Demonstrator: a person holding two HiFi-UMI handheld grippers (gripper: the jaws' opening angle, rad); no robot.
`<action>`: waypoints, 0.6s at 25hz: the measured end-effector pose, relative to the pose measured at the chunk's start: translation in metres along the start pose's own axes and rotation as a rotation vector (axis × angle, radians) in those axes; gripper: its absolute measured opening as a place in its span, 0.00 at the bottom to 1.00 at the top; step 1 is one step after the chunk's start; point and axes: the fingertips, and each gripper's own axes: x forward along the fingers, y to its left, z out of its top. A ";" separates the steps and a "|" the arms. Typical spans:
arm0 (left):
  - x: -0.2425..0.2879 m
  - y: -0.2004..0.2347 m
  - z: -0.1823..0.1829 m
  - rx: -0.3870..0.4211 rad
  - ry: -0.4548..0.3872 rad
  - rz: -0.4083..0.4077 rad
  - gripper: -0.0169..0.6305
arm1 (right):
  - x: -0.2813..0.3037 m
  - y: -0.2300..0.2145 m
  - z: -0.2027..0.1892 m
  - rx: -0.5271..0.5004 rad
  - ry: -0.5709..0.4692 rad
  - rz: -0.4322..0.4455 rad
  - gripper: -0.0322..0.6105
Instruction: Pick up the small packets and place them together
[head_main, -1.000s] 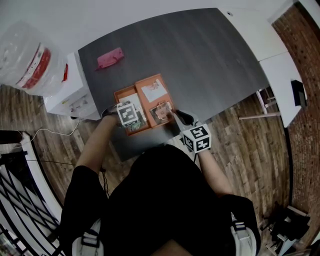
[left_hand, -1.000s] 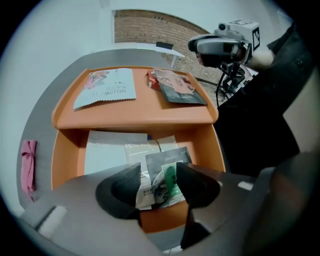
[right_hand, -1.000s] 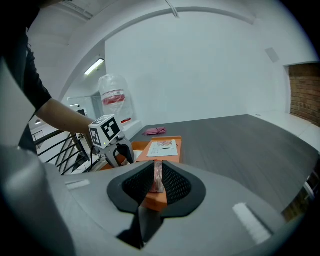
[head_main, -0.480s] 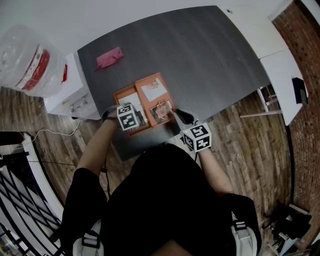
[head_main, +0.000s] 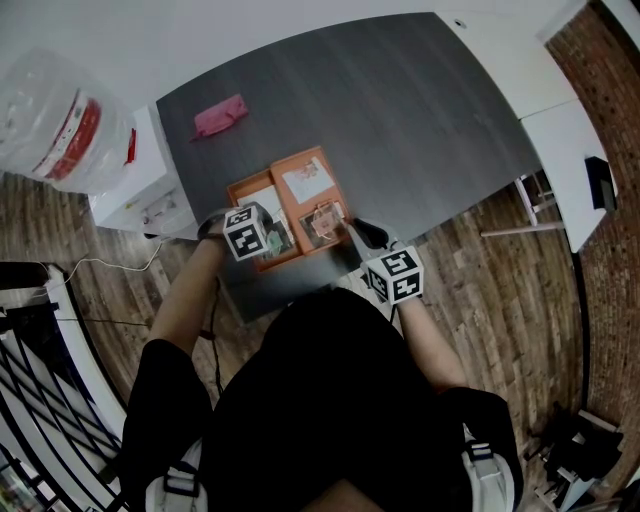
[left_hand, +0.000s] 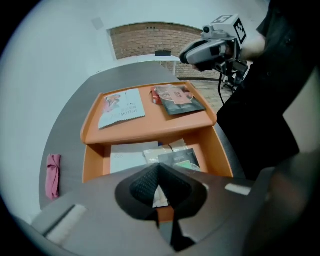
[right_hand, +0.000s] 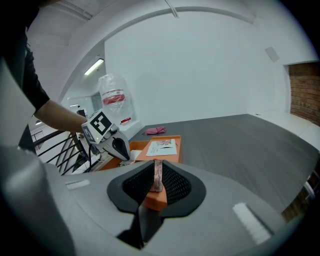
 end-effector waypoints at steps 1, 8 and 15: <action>-0.002 -0.001 0.001 0.002 -0.005 -0.010 0.02 | 0.000 0.000 0.000 -0.001 0.000 0.002 0.13; 0.013 -0.015 0.003 -0.009 0.041 -0.105 0.30 | 0.000 0.004 0.002 -0.009 -0.001 0.012 0.13; 0.020 -0.025 0.005 -0.002 0.076 -0.146 0.47 | -0.006 -0.002 -0.001 0.005 -0.002 -0.010 0.13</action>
